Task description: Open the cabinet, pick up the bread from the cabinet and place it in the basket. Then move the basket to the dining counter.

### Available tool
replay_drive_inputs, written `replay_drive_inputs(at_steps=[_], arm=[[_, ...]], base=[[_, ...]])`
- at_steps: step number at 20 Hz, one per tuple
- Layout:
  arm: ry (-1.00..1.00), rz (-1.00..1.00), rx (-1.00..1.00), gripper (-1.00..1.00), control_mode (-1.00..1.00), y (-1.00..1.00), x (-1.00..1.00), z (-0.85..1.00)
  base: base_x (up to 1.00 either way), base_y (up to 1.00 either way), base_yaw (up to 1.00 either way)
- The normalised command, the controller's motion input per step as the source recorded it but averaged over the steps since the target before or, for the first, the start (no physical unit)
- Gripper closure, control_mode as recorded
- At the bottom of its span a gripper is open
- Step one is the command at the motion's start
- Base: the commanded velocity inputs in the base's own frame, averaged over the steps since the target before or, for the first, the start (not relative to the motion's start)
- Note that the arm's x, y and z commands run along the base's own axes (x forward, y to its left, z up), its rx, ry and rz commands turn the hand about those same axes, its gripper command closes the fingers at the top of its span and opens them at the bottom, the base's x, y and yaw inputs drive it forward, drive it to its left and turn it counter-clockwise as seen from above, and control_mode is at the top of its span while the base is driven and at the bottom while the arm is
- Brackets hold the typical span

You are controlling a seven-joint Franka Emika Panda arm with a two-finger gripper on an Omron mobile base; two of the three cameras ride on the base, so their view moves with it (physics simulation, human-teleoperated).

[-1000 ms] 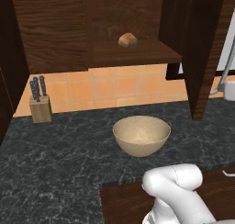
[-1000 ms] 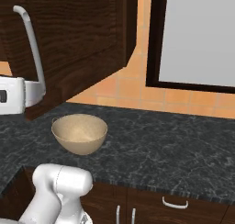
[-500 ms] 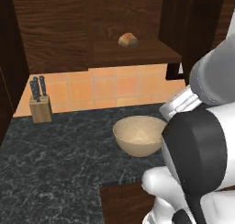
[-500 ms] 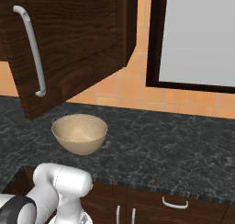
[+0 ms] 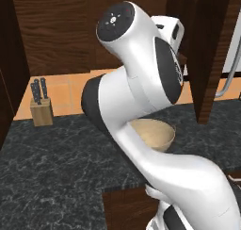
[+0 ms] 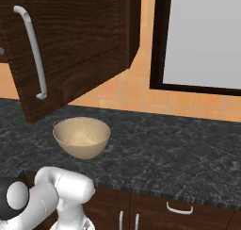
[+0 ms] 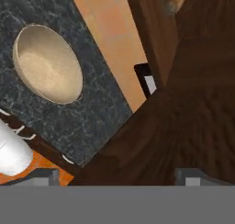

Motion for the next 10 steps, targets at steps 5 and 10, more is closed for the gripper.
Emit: replay_drive_inputs(at_steps=[5,10], arm=[[0.36,-0.19,-0.41,-1.0,-1.0,-0.25,0.5,-0.03],[0.19,-0.37,-0.34,-1.0,-1.0,-0.99,0.0,0.0]], base=[[0.0,0.0,0.0],[0.0,0.0,0.0]])
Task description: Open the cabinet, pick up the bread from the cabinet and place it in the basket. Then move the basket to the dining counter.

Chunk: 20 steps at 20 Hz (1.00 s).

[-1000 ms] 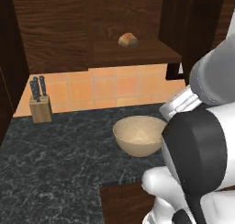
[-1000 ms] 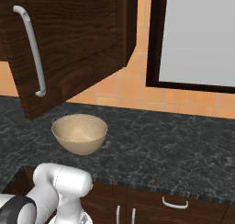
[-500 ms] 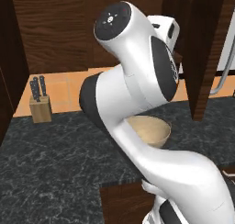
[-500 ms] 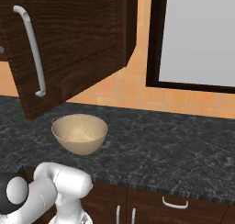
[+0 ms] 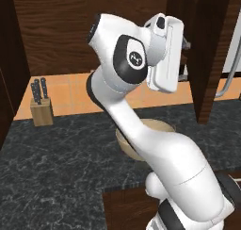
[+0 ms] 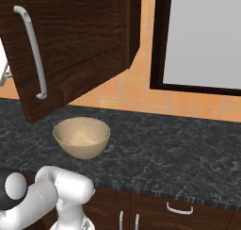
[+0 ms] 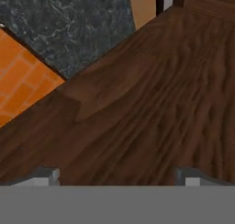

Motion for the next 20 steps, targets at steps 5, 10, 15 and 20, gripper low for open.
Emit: replay_drive_inputs(at_steps=[5,10,15,20], arm=[[0.0,-0.37,-0.32,-1.0,-1.0,-1.0,-0.25,0.0],[-0.04,-0.25,-0.28,-1.0,-1.0,-1.0,-0.65,0.02],[0.0,-0.16,-0.06,-1.0,-1.0,-0.91,-0.14,-0.07],[0.0,-0.01,0.0,-1.0,-1.0,-0.03,0.0,0.0]], base=[[0.0,0.0,0.0],[0.0,0.0,0.0],[0.0,0.0,0.0],[0.0,0.0,0.0]])
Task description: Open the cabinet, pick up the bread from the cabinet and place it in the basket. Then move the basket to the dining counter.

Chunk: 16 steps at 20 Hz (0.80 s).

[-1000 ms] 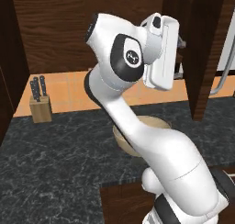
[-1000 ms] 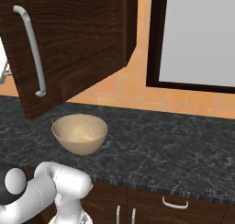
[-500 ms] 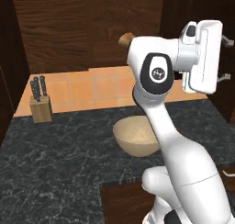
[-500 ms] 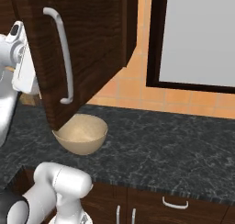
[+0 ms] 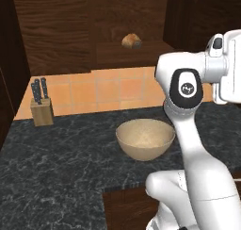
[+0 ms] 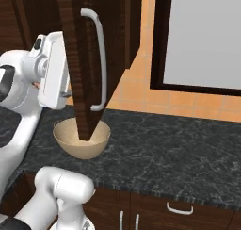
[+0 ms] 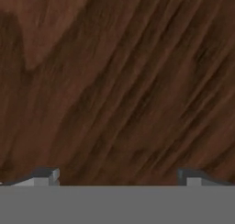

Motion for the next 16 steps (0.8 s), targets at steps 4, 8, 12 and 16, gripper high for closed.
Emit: replay_drive_inputs(at_steps=[4,8,12,16], arm=[[-0.05,0.0,-0.01,-1.0,-1.0,0.96,-0.05,0.0],[0.02,-0.01,0.14,-1.0,-1.0,1.0,0.12,-0.17],[0.0,-0.06,0.43,-1.0,-1.0,0.97,0.31,-0.56],[0.04,0.12,0.51,-1.0,-1.0,0.47,0.06,-0.97]], base=[[0.0,0.0,0.0],[0.0,0.0,0.0],[0.0,0.0,0.0],[0.0,0.0,0.0]])
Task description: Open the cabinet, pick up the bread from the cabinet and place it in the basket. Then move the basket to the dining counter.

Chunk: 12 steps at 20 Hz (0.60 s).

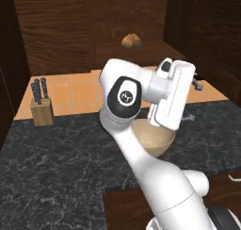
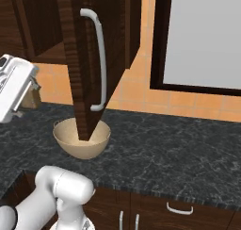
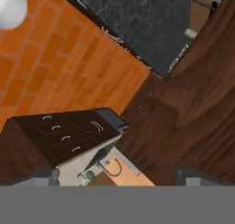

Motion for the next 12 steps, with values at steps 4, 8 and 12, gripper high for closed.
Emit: replay_drive_inputs(at_steps=[4,8,12], arm=[[-0.03,0.08,0.33,-1.0,-1.0,0.04,0.37,-0.97],[-0.24,0.01,0.04,-1.0,-1.0,-0.07,0.37,-0.6],[-0.54,-0.06,0.32,-1.0,-1.0,-0.03,0.38,-0.33]], base=[[0.0,0.0,0.0],[0.0,0.0,0.0],[0.0,0.0,0.0]])
